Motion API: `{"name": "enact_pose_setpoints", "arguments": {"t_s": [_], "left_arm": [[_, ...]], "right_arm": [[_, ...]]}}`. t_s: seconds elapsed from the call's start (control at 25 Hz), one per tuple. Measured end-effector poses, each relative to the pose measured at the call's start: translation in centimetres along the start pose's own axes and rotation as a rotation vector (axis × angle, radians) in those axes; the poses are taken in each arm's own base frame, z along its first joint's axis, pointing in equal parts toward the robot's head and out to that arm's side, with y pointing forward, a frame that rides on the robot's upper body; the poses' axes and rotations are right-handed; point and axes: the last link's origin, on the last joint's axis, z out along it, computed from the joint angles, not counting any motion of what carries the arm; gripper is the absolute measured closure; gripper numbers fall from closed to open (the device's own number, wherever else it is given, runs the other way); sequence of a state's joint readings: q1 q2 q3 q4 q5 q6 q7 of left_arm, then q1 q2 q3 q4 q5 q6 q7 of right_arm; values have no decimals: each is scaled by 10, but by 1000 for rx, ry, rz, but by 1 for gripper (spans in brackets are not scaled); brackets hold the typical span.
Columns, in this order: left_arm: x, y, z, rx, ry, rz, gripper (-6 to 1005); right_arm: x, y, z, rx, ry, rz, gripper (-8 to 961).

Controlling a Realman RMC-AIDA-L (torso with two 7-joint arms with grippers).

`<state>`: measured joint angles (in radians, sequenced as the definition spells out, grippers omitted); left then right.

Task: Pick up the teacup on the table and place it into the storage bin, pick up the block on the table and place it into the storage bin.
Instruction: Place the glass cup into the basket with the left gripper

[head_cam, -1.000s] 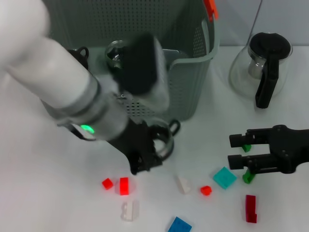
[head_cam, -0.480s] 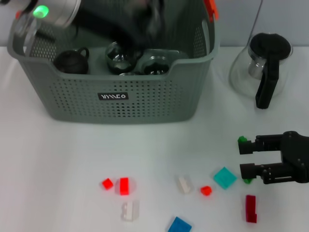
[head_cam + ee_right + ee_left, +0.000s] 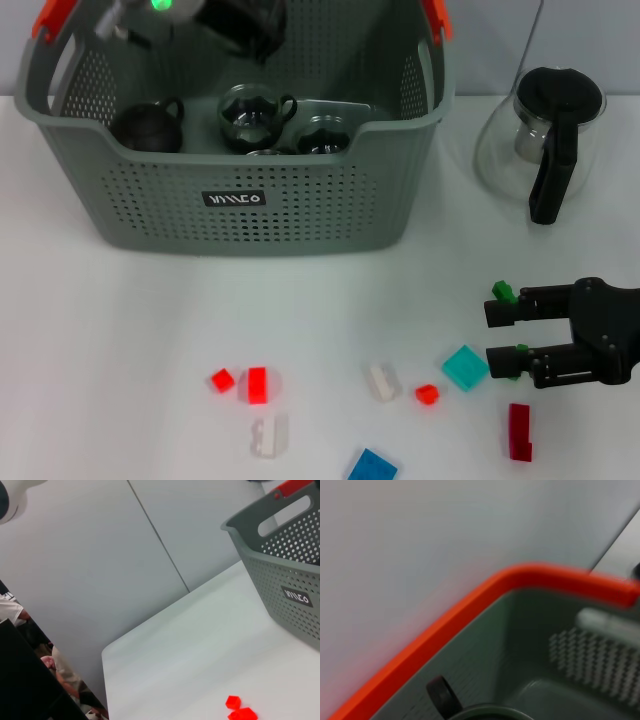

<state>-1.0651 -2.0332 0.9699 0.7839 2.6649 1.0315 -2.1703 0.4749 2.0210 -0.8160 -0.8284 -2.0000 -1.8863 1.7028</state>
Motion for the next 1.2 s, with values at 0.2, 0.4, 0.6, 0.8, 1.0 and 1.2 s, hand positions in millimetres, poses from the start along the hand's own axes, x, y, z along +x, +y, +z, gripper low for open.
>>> {"name": "enact_pose_setpoints", "arguments": {"t_s": [0.2,0.4,0.6,0.8,1.0,1.2], "left_arm": [[-13,11,23,65,-68,61,953],[-20,19,32,94,-80,82,953],[-32,28,42,96,-105,118,944],[-34,31,44,99,-107,127,920],[-34,34,45,97,-108,135,896],[-34,36,46,92,-108,138,872]], "right_arm": [[2,0,1,-1,3,9,197],[3,-2,2,1,18,12,197],[2,-3,5,6,27,11,196],[1,-4,5,11,30,8,195],[-1,-6,5,17,31,3,195],[-1,-7,6,21,39,3,195]]}}
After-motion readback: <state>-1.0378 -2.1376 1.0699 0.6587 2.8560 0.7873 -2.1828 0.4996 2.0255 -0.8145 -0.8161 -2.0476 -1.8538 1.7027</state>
